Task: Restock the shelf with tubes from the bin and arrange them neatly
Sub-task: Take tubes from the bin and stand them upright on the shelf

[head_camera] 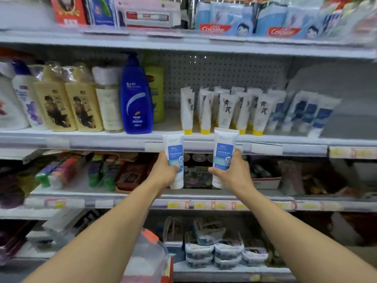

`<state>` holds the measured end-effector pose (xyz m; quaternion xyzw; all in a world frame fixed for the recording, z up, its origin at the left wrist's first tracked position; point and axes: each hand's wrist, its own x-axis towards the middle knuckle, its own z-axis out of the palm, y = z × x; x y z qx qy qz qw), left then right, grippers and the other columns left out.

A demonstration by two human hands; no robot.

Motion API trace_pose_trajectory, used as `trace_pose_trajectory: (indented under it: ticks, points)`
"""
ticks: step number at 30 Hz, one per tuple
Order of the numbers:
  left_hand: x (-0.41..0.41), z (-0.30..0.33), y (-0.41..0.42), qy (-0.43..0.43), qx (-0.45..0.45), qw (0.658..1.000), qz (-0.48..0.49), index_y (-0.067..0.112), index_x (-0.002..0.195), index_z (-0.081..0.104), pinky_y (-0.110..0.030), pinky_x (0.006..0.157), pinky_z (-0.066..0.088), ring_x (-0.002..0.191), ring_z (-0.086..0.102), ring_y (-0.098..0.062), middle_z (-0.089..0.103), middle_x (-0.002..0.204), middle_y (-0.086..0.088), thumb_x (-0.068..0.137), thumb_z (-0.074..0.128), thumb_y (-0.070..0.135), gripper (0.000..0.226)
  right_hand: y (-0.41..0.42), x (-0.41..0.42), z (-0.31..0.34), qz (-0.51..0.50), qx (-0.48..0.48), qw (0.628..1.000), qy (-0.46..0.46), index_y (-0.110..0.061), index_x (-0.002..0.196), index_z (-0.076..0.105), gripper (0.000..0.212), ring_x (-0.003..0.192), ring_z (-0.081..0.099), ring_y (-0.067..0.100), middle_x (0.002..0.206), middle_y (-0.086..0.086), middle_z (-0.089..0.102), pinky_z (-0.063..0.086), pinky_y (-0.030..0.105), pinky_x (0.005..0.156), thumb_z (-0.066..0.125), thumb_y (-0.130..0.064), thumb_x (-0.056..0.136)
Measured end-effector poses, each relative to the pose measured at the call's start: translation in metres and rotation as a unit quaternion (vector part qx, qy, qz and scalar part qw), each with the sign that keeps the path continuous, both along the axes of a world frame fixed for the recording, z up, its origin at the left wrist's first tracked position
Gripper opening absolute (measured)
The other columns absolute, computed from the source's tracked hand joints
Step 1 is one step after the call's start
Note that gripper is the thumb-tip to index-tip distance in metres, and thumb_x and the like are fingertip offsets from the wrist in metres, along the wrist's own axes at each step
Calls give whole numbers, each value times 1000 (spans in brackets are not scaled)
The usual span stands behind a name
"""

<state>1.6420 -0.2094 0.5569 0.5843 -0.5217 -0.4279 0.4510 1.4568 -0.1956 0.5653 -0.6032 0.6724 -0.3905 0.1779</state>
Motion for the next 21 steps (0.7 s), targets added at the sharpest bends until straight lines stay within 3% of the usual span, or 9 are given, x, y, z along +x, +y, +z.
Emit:
trace_pose_trajectory:
  ticks: [8,16,19,21]
  points:
    - [-101,35,-42,-23,-44,996,-67,14,123,40,-38,93,45,106,54,-24,56,119,-8,90,53,4,37,-13,-97,29,-82,-46,996,2,-8,102,38,55,87,61,30,99,11,62,51,40,70,78,-31,72]
    - [-206,61,-92,-23,-90,990,-104,12,116,43,-34,89,46,102,55,-22,57,119,-8,88,58,5,32,-57,-193,51,-143,-69,987,-23,-8,107,34,47,95,60,34,109,14,60,51,44,79,69,-27,81]
    - [-241,67,-108,-39,-117,985,-120,13,121,43,-32,91,45,104,56,-19,58,121,-5,85,61,5,41,-79,-225,58,-158,-72,985,-24,-6,111,34,47,97,60,33,111,13,60,49,38,79,68,-24,83]
    - [-263,70,-118,-55,-134,981,-130,12,125,42,-26,85,42,102,54,-15,57,120,-3,86,60,5,44,-93,-244,60,-160,-76,984,-27,-6,110,34,46,96,59,34,110,14,60,50,42,80,67,-23,83]
